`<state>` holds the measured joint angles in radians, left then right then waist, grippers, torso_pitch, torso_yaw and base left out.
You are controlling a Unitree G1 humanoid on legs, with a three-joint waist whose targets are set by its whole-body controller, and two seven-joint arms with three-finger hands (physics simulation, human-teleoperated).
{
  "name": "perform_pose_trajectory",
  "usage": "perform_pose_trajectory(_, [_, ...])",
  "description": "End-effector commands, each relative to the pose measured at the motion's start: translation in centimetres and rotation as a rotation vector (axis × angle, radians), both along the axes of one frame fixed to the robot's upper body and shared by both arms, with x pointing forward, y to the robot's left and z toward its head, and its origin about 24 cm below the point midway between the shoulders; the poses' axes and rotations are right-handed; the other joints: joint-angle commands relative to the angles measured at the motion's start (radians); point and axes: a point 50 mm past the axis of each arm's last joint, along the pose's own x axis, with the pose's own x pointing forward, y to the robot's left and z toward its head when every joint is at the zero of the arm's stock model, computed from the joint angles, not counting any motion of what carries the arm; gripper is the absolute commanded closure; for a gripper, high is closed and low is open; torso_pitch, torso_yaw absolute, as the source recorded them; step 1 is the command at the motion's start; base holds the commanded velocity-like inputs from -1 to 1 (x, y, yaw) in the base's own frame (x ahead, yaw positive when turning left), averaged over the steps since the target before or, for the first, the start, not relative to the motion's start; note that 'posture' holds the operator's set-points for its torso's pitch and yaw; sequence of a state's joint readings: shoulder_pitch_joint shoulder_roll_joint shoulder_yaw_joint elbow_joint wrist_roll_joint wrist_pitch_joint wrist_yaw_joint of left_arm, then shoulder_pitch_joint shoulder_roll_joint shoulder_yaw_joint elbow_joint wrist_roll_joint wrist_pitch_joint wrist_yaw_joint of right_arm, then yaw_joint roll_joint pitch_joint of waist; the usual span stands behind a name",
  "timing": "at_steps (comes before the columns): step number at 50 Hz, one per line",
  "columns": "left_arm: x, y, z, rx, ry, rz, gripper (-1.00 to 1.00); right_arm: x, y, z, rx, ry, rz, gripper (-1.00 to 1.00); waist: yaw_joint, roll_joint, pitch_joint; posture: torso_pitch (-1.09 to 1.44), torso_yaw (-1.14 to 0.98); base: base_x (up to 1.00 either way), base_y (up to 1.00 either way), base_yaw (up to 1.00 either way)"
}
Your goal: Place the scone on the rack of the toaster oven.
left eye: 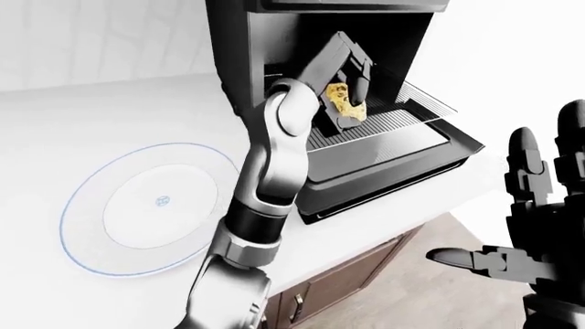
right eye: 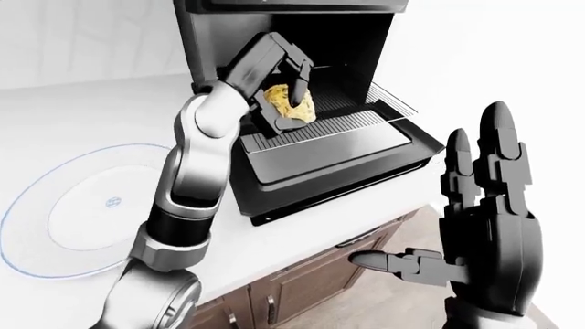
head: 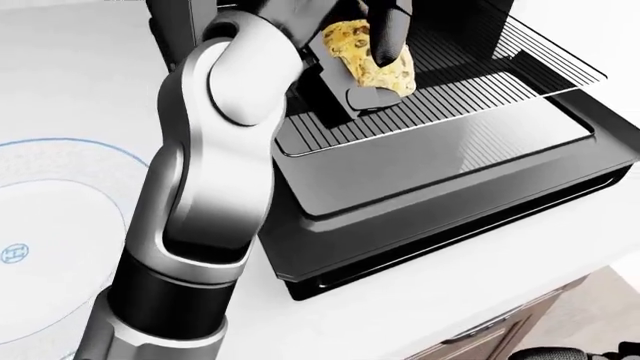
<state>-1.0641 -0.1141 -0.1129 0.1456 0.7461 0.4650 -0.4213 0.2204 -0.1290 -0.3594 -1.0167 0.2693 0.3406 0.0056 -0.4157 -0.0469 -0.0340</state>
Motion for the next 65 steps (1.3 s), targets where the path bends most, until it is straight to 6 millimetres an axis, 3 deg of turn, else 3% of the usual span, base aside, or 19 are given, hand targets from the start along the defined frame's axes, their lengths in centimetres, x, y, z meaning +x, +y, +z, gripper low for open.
perform_pose_trajectory(1, [-0.7, -0.2, 1.9, -0.018, -0.09, -0.015, 0.99, -0.5, 0.2, 0.9, -0.023, -0.06, -0.002, -1.0, -0.001, -0.003, -0.018, 0.0, -0.34, 0.0, 0.0, 0.0])
perform_pose_trajectory(5, [-0.5, -0.2, 1.7, -0.013, -0.088, -0.012, 0.9, -0.5, 0.2, 0.9, -0.024, -0.058, -0.001, -1.0, -0.003, -0.003, -0.02, 0.0, -0.34, 0.0, 0.0, 0.0])
perform_pose_trajectory(13, [-0.3, -0.1, 1.4, -0.004, -0.083, -0.003, 0.37, -0.8, 0.1, 0.7, -0.024, -0.057, -0.003, -1.0, -0.005, -0.001, -0.022, 0.0, -0.34, 0.0, 0.0, 0.0])
perform_pose_trajectory(26, [0.0, 0.0, 1.1, 0.003, -0.083, 0.013, 0.09, -0.6, 0.2, 0.7, -0.024, -0.055, -0.005, -1.0, -0.009, 0.001, -0.025, 0.0, -0.34, 0.0, 0.0, 0.0])
perform_pose_trajectory(30, [0.1, 0.0, 1.1, 0.003, -0.082, 0.013, -0.25, -0.6, 0.2, 0.7, -0.023, -0.056, -0.006, -1.0, -0.01, 0.002, -0.026, 0.0, -0.34, 0.0, 0.0, 0.0])
perform_pose_trajectory(31, [0.0, 0.0, 1.1, 0.008, -0.083, 0.013, -0.51, -0.6, 0.2, 0.7, -0.023, -0.056, -0.007, -1.0, -0.011, 0.002, -0.026, 0.0, -0.34, 0.0, 0.0, 0.0])
perform_pose_trajectory(36, [0.2, -0.1, 1.1, 0.011, -0.081, 0.013, -1.0, -0.7, 0.1, 0.8, -0.024, -0.058, -0.007, -1.0, -0.011, 0.002, -0.026, 0.0, -0.34, 0.0, 0.0, 0.0])
perform_pose_trajectory(50, [-0.9, -0.4, 1.4, 0.007, -0.075, -0.012, -1.0, -0.7, 0.2, 0.7, -0.027, -0.058, -0.008, -1.0, -0.016, 0.003, -0.027, 0.0, -0.34, 0.0, 0.0, 0.0])
perform_pose_trajectory(65, [-4.5, -2.1, 3.3, -0.049, -0.082, -0.127, -1.0, -0.8, 0.1, 0.6, -0.025, -0.056, -0.01, -1.0, -0.018, -0.002, -0.022, 0.0, -0.34, 0.0, 0.0, 0.0])
